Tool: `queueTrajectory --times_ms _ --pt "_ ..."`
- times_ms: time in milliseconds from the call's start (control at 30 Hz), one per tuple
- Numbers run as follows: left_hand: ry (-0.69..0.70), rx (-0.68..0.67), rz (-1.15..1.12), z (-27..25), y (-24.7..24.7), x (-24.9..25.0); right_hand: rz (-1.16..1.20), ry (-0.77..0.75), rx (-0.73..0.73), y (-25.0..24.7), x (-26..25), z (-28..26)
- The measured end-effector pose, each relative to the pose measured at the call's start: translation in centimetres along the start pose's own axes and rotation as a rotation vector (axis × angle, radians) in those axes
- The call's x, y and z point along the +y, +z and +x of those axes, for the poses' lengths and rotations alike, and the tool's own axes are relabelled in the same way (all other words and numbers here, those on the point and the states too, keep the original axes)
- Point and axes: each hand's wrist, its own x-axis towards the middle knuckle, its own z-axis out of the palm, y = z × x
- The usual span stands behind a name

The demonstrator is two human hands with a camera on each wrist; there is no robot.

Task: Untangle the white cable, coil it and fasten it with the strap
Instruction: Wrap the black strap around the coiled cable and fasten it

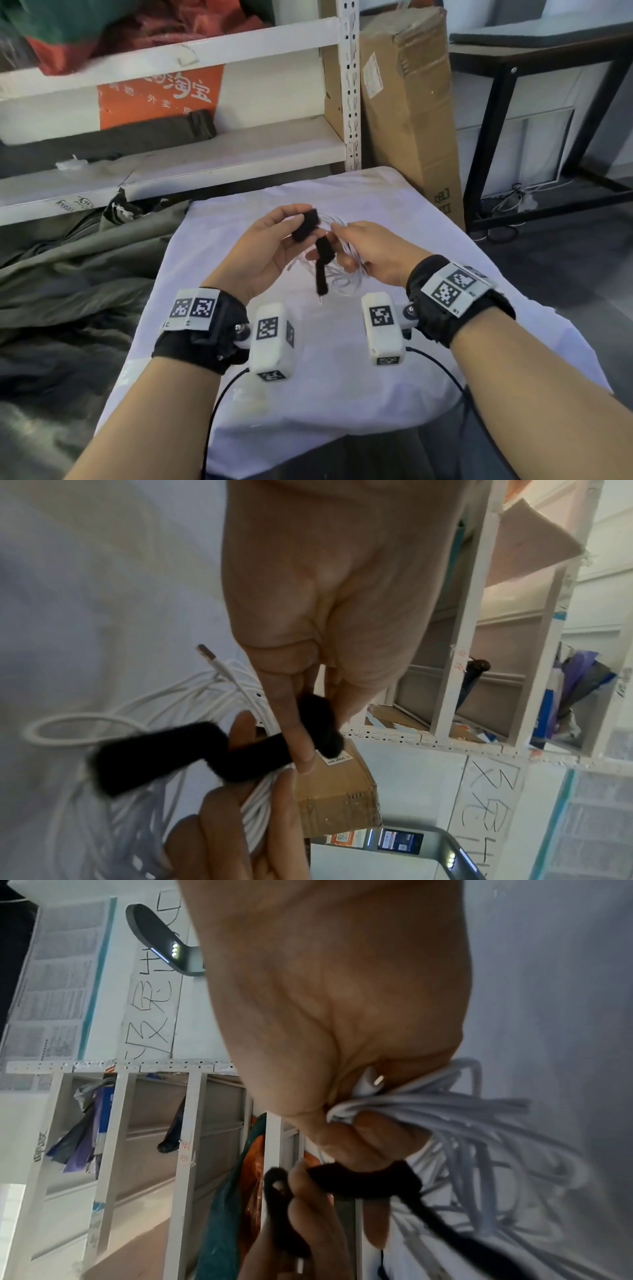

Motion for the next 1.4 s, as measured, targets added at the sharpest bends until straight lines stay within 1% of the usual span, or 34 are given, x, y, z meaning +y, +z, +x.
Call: queueTrajectory --times_ms 67,133,233,333,433,500,567,633,700,733,767,833,933,1000,1067,1233,1300,1400 --pt "-0.005 0.006 -0.082 0.0 0.0 -0.2 0.042 0.024 -0.04 -0.2 0.0 -0.1" --pt "-0.012 0.022 -0.073 0.0 -0.2 -0.1 0.058 0.031 -0.052 -0.4 -0.1 -0.2" --pt "0.007 0.092 0.095 0.3 -1.1 0.2 -0.025 0.023 -0.004 -0.5 -0.3 -0.3" --pt "0.041 0.187 0.263 0.5 -2.3 0.5 -0.015 0.036 0.106 -0.8 -0.2 0.0" --pt "0.124 0.331 0.586 0.6 -3.1 0.5 0.024 0.061 0.171 -0.9 -0.2 0.1" --pt "0.17 0.356 0.791 0.5 -3.0 0.5 0.02 0.065 0.174 -0.8 -0.3 0.0" --pt "0.219 0.288 0.978 0.1 -2.3 0.3 -0.004 0.052 0.146 -0.6 -0.3 -0.2" --pt "0.27 0.11 1.113 -0.1 -1.2 0.0 -0.043 0.026 0.108 -0.3 -0.4 -0.4" --pt "0.268 -0.07 1.177 -0.2 -0.2 -0.6 -0.066 0.014 0.085 -0.1 -0.4 -0.5" --pt "0.254 -0.112 1.19 -0.1 0.0 -0.9 -0.067 0.013 0.075 0.0 -0.4 -0.5" --pt "0.25 -0.117 1.202 -0.1 0.2 -1.0 -0.072 0.015 0.065 0.0 -0.3 -0.5" --pt "0.259 -0.067 1.234 0.1 0.0 -1.3 -0.091 0.02 0.045 0.0 -0.3 -0.6" --pt "0.211 0.016 1.218 0.3 -0.2 -1.0 -0.09 0.001 0.027 -0.1 -0.4 -0.7" --pt "0.21 0.081 1.234 0.3 -0.3 -0.7 -0.071 -0.003 0.067 -0.3 -0.4 -0.4" --pt "0.199 0.107 1.223 0.2 -0.6 -0.4 -0.032 0.008 0.138 -0.6 -0.3 0.0" --pt "0.019 0.076 0.908 0.1 -2.4 0.2 0.1 -0.006 0.323 -1.7 0.1 1.0" --pt "-0.022 0.059 0.781 -0.1 -3.1 0.7 0.159 -0.011 0.369 -2.3 0.2 1.2" --pt "-0.051 0.058 0.657 -0.3 -3.6 1.3 0.205 -0.014 0.413 -2.8 0.3 1.5"
